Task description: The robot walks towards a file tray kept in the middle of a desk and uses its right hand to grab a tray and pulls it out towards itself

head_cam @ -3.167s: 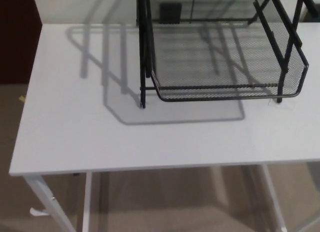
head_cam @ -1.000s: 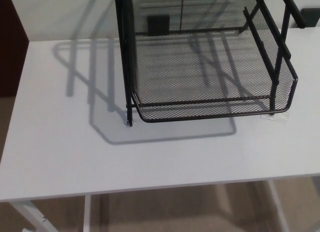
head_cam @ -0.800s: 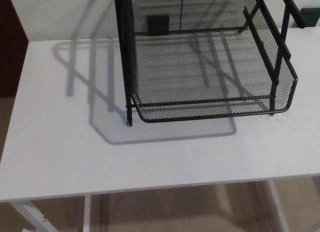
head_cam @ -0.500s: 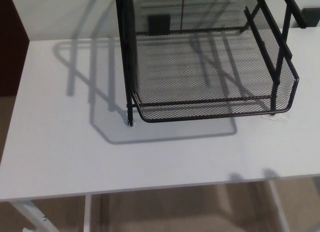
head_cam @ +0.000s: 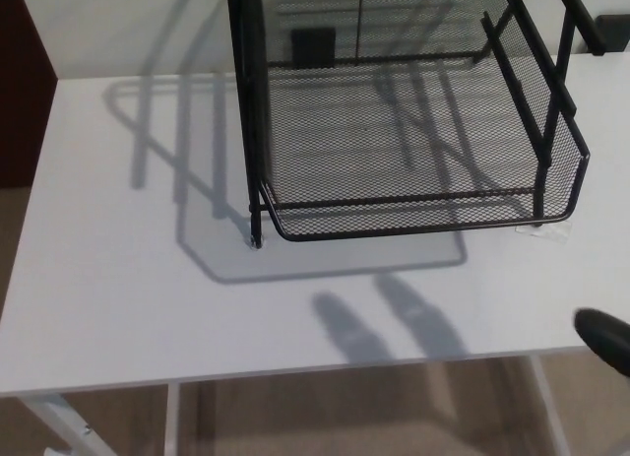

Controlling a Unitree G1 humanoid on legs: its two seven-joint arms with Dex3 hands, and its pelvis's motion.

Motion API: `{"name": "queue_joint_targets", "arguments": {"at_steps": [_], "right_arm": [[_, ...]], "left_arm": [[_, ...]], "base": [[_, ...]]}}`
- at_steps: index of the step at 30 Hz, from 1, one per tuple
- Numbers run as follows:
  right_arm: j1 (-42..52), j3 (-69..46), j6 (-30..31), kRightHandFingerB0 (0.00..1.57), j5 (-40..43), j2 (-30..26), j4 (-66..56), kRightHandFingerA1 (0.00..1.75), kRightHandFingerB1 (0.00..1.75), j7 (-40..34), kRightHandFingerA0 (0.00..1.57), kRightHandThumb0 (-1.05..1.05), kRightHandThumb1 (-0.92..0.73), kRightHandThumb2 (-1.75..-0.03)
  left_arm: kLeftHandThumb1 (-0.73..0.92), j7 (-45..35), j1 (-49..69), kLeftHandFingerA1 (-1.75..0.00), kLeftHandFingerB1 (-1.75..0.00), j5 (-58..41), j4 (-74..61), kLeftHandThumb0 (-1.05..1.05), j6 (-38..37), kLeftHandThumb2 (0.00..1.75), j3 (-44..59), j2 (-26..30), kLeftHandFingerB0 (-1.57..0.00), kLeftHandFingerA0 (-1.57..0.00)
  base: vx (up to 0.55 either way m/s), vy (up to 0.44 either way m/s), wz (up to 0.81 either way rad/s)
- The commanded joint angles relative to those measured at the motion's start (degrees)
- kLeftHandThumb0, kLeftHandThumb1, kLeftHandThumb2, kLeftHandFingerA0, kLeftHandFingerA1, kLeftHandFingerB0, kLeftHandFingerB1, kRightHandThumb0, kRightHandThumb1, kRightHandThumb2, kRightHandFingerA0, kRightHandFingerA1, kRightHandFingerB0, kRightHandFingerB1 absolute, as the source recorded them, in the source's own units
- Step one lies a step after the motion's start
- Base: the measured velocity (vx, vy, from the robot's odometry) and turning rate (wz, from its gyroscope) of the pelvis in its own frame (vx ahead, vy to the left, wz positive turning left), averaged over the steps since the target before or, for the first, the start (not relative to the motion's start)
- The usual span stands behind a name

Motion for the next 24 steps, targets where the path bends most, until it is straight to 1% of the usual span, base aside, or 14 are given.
{"name": "queue_joint_targets", "arguments": {"at_steps": [1,2,3,4,10,11,14,15,18,19,20,21,22,24], "right_arm": [[-18.5,22.89,13.84,0.11,-58.57,-3.38,9.88,0.48,0.4,5.72,0.0,-0.81,-0.45,-0.54],[-19.78,24.06,15.78,0.12,-59.56,-3.13,11.67,0.47,0.4,6.35,0.0,-0.81,-0.44,-0.54],[-20.72,24.93,16.67,0.0,-59.84,-3.0,13.25,0.56,0.51,5.36,0.04,-0.37,-0.01,-0.76],[-22.0,26.0,17.57,0.18,-60.36,-3.13,15.31,0.52,0.4,4.12,0.04,-0.81,-0.41,-0.54],[-25.6,29.66,22.5,0.19,-63.86,-3.51,20.12,0.49,0.36,3.54,0.08,-0.83,-0.47,-0.55],[-26.16,30.35,23.41,0.18,-65.15,-3.74,20.72,0.51,0.36,3.85,0.1,-0.85,-0.47,-0.57],[-27.9,32.34,25.5,0.18,-66.98,-4.22,23.4,0.53,0.37,3.68,0.14,-0.88,-0.49,-0.56],[-28.47,33.15,26.04,0.16,-67.66,-4.57,24.73,0.54,0.42,3.15,0.1,-0.91,-0.39,-0.76],[-29.85,35.31,28.34,0.13,-70.14,-5.13,27.22,0.51,0.36,4.41,0.1,-0.9,-0.55,-0.58],[-30.0,35.79,28.96,0.12,-70.29,-5.04,27.74,0.51,0.36,4.7,0.1,-0.88,-0.56,-0.58],[-30.37,36.62,29.81,0.0,-71.6,-5.12,27.86,0.53,0.51,7.34,0.01,-0.41,-0.14,-0.86],[-30.67,37.02,30.49,0.0,-71.96,-5.09,28.34,0.54,0.51,7.62,0.01,-0.4,-0.1,-0.83],[-31.05,37.68,31.56,0.1,-72.96,-4.95,28.97,0.46,0.34,8.84,0.04,-0.91,-0.54,-0.57],[-31.3,38.21,32.68,0.11,-73.41,-4.9,29.53,0.44,0.33,9.0,0.02,-0.91,-0.52,-0.56]], "left_arm": [[0.51,-0.58,1.44,-0.54,-0.46,2.28,-4.79,-0.48,1.65,0.78,-0.68,3.04,-0.32,-0.5],[0.62,-0.99,1.37,-0.42,-0.34,2.15,-4.91,-0.39,2.04,0.58,-0.77,3.08,-0.37,-0.56],[0.51,-1.0,1.3,-0.53,-0.46,2.17,-4.8,-0.48,2.01,0.78,-0.8,3.08,-0.33,-0.5],[0.51,-1.16,1.32,-0.54,-0.46,2.13,-4.94,-0.48,2.15,0.78,-0.85,3.1,-0.33,-0.5],[0.62,-0.88,0.73,-0.44,-0.35,2.98,-4.96,-0.4,1.78,0.57,-1.3,3.38,-0.39,-0.58],[0.51,-0.77,0.85,-0.55,-0.46,3.26,-5.36,-0.47,2.02,0.79,-1.5,3.34,-0.33,-0.52],[0.5,-1.41,1.5,-0.55,-0.46,2.91,-7.53,-0.47,3.66,0.79,-1.54,3.37,-0.33,-0.51],[0.51,-1.73,1.61,-0.55,-0.46,2.66,-7.75,-0.47,3.71,0.78,-1.51,3.39,-0.34,-0.52],[0.62,-2.45,1.42,-0.45,-0.35,2.08,-7.69,-0.38,3.67,0.57,-1.46,3.4,-0.4,-0.58],[0.51,-2.56,1.8,-0.55,-0.47,2.12,-8.61,-0.46,4.28,0.8,-1.48,3.52,-0.32,-0.49],[0.51,-2.54,1.85,-0.55,-0.46,2.26,-8.9,-0.46,4.63,0.78,-1.59,3.55,-0.34,-0.52],[0.51,-2.67,1.95,-0.56,-0.46,2.13,-9.21,-0.46,4.54,0.79,-1.57,3.53,-0.33,-0.53],[0.51,-2.64,2.03,-0.61,-0.47,2.25,-9.56,-0.48,4.9,0.78,-1.64,3.55,-0.35,-0.59],[0.51,-2.66,2.07,-0.59,-0.47,2.53,-9.98,-0.48,5.21,0.79,-1.85,3.63,-0.35,-0.58]], "base": [[0.0,0.0,0.0],[0.0,0.0,0.0],[0.0,0.0,0.0],[0.0,0.0,0.0],[0.0,0.0,0.0],[0.0,0.0,0.0],[0.0,0.0,0.0],[0.0,0.0,0.0],[0.0,0.0,0.0],[0.0,0.0,0.0],[0.0,0.0,0.0],[0.0,0.0,0.0],[0.0,0.0,0.0],[0.0,0.0,0.0]]}}
